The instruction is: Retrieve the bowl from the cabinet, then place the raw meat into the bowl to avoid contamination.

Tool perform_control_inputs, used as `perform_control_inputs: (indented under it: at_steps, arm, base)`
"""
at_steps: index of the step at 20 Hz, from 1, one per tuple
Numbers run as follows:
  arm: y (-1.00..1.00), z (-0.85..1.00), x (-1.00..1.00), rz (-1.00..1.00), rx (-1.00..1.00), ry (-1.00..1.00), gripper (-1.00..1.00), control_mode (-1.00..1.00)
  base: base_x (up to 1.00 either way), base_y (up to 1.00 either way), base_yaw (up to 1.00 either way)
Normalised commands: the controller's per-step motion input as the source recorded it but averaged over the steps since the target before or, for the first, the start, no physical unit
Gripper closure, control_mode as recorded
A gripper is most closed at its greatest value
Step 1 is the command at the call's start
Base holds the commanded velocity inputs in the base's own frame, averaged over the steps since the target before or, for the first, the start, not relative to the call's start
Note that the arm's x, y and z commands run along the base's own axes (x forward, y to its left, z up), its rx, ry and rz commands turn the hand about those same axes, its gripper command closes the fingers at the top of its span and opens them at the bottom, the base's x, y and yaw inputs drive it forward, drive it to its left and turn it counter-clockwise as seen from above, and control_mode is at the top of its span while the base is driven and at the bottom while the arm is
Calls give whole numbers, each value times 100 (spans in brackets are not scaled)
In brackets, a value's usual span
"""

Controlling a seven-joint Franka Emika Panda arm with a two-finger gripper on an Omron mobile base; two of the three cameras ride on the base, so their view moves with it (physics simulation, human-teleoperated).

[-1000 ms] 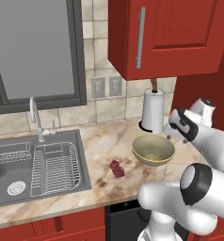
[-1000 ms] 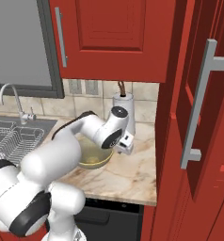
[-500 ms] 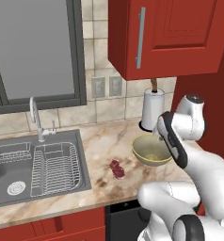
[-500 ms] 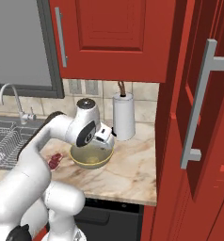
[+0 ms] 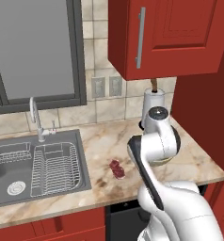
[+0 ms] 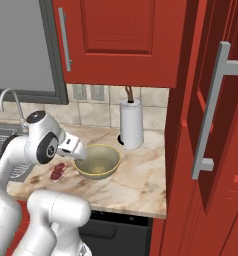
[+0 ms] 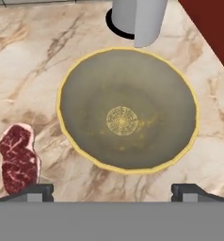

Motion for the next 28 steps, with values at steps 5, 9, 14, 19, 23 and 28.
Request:
perform_control_inputs:
  at_steps: [5, 9, 14, 19, 23, 28]
  arm:
    - [83, -4, 0, 1, -11, 0, -100, -100]
    - [86, -5, 0, 2, -8, 0, -100, -100]
    - [86, 0, 0, 5, -8, 2, -100, -100]
    - [44, -23, 42, 21, 0, 7, -100, -100]
    - [-25, -39, 60, 19, 10, 10, -100, -100]
    - [-46, -17, 24, 2, 16, 27, -100, -100]
  base:
    - [0, 0, 0]
    - [0, 0, 0]
    - [0, 0, 0]
    - [0, 0, 0]
    - [0, 0, 0]
    - [0, 0, 0]
